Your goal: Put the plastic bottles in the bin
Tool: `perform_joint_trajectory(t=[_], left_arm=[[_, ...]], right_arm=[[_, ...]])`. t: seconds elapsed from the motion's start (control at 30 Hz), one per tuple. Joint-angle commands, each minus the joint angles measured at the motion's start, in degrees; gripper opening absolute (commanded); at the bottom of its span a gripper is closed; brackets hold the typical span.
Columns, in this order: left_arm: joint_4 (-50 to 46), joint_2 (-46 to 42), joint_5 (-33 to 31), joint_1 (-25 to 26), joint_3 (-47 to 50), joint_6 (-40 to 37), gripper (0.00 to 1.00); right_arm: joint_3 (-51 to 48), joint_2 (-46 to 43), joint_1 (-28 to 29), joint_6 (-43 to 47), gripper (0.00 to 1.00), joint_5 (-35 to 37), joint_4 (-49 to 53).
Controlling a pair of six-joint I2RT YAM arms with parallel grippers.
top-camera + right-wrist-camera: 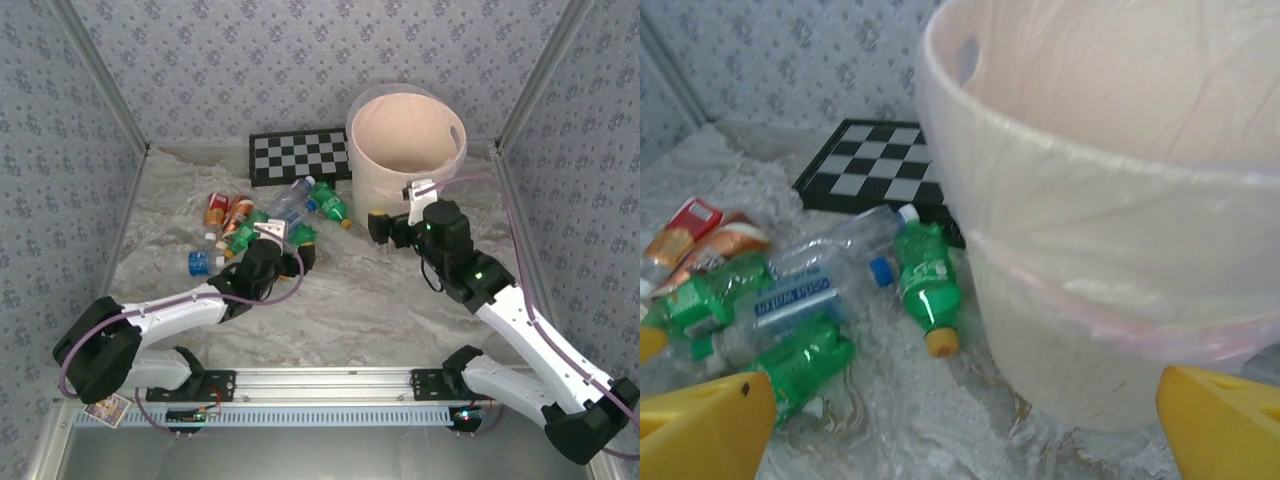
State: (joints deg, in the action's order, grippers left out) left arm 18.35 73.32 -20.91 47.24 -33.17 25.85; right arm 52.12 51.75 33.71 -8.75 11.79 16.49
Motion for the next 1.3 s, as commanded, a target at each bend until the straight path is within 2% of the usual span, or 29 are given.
perform_joint_trajectory(t=[0.0, 0.17, 0.37, 0.53, 0.8, 0.97, 1.07, 1.27], left_arm=[[-1.9, 0.1, -2.3, -0.1, -2.7, 1.9, 1.0], [-8.3, 0.0, -2.9, -0.2, -3.8, 4.0, 1.0], [-16.3, 1.1, -2.5, -0.1, -5.9, 5.2, 1.0], [-20.7, 2.1, -2.3, -0.5, -6.7, 6.4, 0.97], [-25.2, 7.3, 4.0, -1.1, -7.8, 5.5, 0.8], [-26.4, 11.1, 4.2, -1.6, -9.0, 5.6, 0.73], [-25.6, 12.7, 5.5, -2.3, -9.5, 4.8, 0.71], [-25.1, 16.1, 6.2, -3.2, -11.2, 2.8, 0.61]], right_arm=[[-5.1, -1.6, 0.4, 0.9, 1.0, -4.4, -4.4], [-12.3, -0.3, 0.3, -0.2, 1.0, -8.1, -15.2], [-17.7, 6.3, 0.6, -1.8, 1.0, -13.3, -28.3], [-21.9, 10.3, 2.6, -4.4, 1.0, -13.4, -36.9], [-24.4, 8.4, 4.5, -5.3, 0.99, -9.8, -36.6], [-24.0, 6.4, 4.7, -4.3, 1.0, -5.2, -33.8], [-24.3, 5.4, 4.7, -4.3, 1.0, -4.9, -33.7], [-24.3, 5.9, 4.7, -4.3, 1.0, -4.5, -33.6]])
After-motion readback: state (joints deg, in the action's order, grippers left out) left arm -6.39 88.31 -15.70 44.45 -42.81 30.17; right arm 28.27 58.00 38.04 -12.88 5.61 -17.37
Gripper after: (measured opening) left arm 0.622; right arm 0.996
